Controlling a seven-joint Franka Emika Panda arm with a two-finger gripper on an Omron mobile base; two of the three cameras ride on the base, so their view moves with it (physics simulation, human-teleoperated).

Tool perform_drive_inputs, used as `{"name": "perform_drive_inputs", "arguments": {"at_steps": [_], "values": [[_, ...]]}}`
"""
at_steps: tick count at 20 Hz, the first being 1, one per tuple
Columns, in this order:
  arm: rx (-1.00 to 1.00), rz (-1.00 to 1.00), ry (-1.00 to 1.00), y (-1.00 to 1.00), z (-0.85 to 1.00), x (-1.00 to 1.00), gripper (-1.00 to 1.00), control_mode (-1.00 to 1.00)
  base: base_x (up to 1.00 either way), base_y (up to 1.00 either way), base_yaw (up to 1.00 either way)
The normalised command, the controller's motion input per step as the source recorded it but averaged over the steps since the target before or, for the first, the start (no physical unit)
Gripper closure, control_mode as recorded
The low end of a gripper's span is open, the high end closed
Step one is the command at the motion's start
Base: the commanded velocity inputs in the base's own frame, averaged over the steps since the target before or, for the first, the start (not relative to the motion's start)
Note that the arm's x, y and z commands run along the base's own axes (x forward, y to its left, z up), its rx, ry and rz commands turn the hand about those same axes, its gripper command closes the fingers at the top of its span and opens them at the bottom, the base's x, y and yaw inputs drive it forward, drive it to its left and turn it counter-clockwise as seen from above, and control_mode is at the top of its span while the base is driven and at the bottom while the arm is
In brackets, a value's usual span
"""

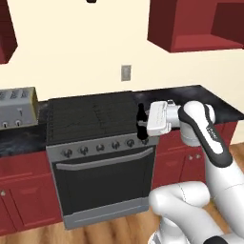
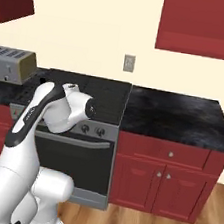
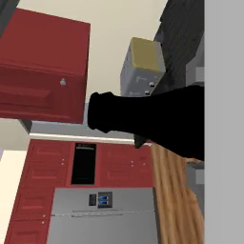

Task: Pick the bottled drink from the counter and place it in the open cabinet.

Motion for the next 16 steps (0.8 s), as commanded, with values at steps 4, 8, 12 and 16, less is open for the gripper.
{"name": "perform_drive_inputs", "arguments": {"at_steps": [4,8,12,16], "values": [[0.00,0.00,0.00,0.00,0.00,0.00,1.00,1.00,0.14,-0.83,-0.09],[0.00,0.00,0.00,0.00,0.00,0.00,1.00,1.00,0.26,-0.68,-0.03],[0.00,0.00,0.00,0.00,0.00,0.00,1.00,1.00,0.52,-0.34,0.00],[0.00,0.00,0.00,0.00,0.00,0.00,1.00,1.00,0.52,-0.02,0.00]]}}
